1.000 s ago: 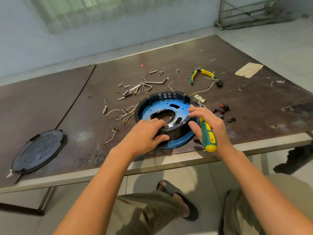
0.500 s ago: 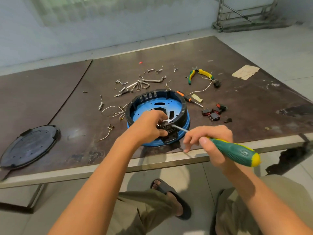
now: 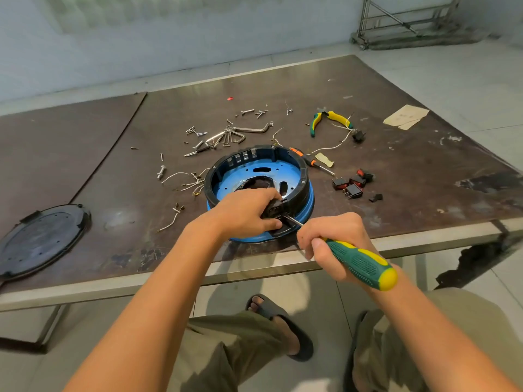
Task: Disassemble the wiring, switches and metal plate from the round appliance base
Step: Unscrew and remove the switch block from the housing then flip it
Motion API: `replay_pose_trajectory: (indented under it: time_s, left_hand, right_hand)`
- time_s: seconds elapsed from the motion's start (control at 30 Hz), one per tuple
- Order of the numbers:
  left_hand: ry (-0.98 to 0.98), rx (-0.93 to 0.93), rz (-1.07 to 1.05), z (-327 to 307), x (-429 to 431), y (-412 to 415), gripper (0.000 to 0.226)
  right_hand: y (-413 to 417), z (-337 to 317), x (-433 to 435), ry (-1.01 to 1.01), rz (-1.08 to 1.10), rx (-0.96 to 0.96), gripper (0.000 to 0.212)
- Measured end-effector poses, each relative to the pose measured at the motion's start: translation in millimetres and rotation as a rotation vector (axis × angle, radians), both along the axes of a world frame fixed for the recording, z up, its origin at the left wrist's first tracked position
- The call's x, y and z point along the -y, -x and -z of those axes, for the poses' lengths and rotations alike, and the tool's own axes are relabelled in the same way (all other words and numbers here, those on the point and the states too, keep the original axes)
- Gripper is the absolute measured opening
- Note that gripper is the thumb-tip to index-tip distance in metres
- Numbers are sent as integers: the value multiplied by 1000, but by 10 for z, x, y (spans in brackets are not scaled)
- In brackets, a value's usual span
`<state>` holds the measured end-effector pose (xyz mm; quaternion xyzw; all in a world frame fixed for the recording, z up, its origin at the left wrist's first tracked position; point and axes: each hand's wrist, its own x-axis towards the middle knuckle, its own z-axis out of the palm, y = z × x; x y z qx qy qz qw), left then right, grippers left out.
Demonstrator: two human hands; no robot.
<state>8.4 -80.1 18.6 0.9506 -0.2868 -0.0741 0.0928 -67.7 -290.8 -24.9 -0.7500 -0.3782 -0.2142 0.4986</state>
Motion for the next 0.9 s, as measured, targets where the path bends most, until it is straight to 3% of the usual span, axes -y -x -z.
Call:
replay_pose_trajectory:
  time_s: [0.1,0.4,0.77,0.9]
  left_hand:
    - [-26,56,13,13,11,29,40]
    - [278,-23,-57,1,-38,16,31]
    - [270,61,-8,6,-57,-12,27]
    - [258,85,-1,18,-68,-22,29]
  right_hand:
    - [33,-26,-86,-59,32,-79,33]
    - [-22,-176,-135,-226,-48,-376,29]
    - [262,472,-353,-416,40,-169,35]
    - [323,636,-410,-336,120,-103,31]
